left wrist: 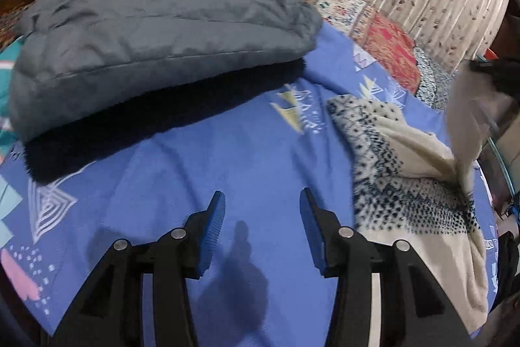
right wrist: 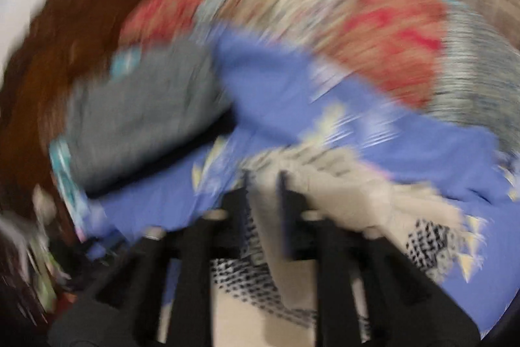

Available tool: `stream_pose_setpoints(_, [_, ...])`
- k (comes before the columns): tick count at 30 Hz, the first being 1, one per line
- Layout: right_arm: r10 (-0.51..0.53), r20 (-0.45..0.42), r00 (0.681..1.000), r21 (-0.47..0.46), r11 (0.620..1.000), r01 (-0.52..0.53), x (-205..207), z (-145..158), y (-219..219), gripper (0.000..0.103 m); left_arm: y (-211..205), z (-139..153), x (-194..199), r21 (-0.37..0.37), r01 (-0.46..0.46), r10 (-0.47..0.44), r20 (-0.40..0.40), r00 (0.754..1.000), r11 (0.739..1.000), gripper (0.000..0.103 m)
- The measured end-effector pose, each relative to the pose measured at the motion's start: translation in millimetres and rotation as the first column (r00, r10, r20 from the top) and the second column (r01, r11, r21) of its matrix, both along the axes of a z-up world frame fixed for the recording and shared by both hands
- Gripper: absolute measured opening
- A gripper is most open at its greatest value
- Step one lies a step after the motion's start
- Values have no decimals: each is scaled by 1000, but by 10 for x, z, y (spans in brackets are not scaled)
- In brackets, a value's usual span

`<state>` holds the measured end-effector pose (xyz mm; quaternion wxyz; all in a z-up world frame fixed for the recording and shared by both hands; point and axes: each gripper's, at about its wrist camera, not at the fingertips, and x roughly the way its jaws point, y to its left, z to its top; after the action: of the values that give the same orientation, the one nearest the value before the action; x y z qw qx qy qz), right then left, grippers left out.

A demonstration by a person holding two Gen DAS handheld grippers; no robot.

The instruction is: Fold large clothes

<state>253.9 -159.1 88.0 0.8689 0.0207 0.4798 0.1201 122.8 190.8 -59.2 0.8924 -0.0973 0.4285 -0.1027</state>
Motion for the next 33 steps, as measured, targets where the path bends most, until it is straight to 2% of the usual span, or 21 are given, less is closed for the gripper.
stream_pose_setpoints(1, [45, -12, 999, -51, 998, -46, 55, -159, 190, 41, 60, 8, -35, 1, 0, 0, 1, 1000, 1000, 68])
stream_pose_setpoints(2, [84, 8, 996, -96, 992, -83, 41, -234, 348, 41, 90, 21, -56, 4, 1, -1, 4, 1000, 1000, 68])
stream_pose_setpoints(4, [90, 41, 995, -74, 993, -87, 18, -220, 305, 44, 100, 59, -84, 13, 12, -13, 20, 1000, 1000, 68])
stream_pose_setpoints(5, [71, 66, 995, -47, 997, -68, -27, -161, 167, 52, 64, 82, -75, 11, 21, -21, 27, 999, 1000, 68])
stream_pose_setpoints(6, [50, 95, 994, -37, 998, -46, -45, -110, 44, 55, -8, 111, -45, 3, 34, -34, 34, 999, 999, 68])
stream_pose_setpoints(9, [-26, 142, 989, -52, 998, 34, -219, -136, -500, 56, -415, 215, 89, -16, 112, -111, 68, 992, 994, 68])
stream_pose_setpoints(12, [-124, 72, 990, -40, 991, 127, -432, -531, -1095, 56, -1043, 311, 246, 10, 235, -235, 107, 966, 972, 68])
stream_pose_setpoints(15, [-229, -91, 969, 32, 972, 233, -616, -1202, -1680, 56, -1784, 330, 295, 44, 379, -382, 122, 916, 924, 68])
stream_pose_setpoints(16, [-264, -120, 957, 27, 963, 269, -670, -1383, -1839, 56, -2031, 302, 281, 62, 423, -427, 121, 896, 904, 68])
stream_pose_setpoints(17, [-321, -125, 939, -35, 947, 319, -728, -1596, -2052, 55, -2273, 257, 268, 84, 458, -465, 117, 878, 885, 68])
stream_pose_setpoints(18, [-404, -92, 910, -151, 909, 388, -771, -1738, -2278, 53, -2517, 179, 262, 119, 484, -496, 104, 862, 867, 68])
stream_pose_setpoints(19, [-497, -65, 866, -218, 853, 473, -814, -1844, -2541, 52, -2705, 92, 274, 154, 497, -512, 85, 855, 854, 68])
stream_pose_setpoints(20, [-556, -76, 827, -199, 822, 534, -857, -1926, -2745, 71, -2801, 29, 283, 175, 499, -516, 70, 854, 849, 68])
stream_pose_setpoints(21, [-604, -109, 790, -91, 797, 597, -952, -1976, -2983, 72, -2893, -82, 346, 190, 488, -504, 45, 863, 852, 68])
stream_pose_setpoints(22, [-620, -153, 769, 34, 775, 631, -1051, -1992, -3136, 72, -2904, -163, 410, 187, 474, -486, 20, 874, 860, 68])
stream_pose_setpoints(23, [-614, -153, 774, 68, 775, 628, -1091, -1957, -3156, 69, -2876, -248, 486, 172, 455, -461, -8, 887, 874, 68])
stream_pose_setpoints(26, [-557, 28, 830, 100, 828, 552, -1218, -1498, -2967, 65, -2624, -410, 683, 172, 369, -363, -63, 930, 913, 68])
stream_pose_setpoints(28, [-480, 100, 871, 118, 875, 469, -1179, -1245, -2727, 65, -2297, -434, 806, 116, 292, -283, -85, 955, 949, 68])
stream_pose_setpoints(29, [-410, 119, 904, 128, 910, 395, -1092, -1135, -2520, 65, -2059, -410, 847, 96, 221, -213, -83, 974, 971, 68])
stream_pose_setpoints(30, [-353, 123, 927, 141, 931, 336, -1005, -1087, -2346, 65, -1924, -390, 863, 94, 175, -168, -79, 983, 980, 68])
stream_pose_setpoints(33, [-187, 76, 979, 197, 966, 169, -634, -1155, -1653, 65, -1373, -348, 848, 41, 36, -32, -93, 995, 999, 68])
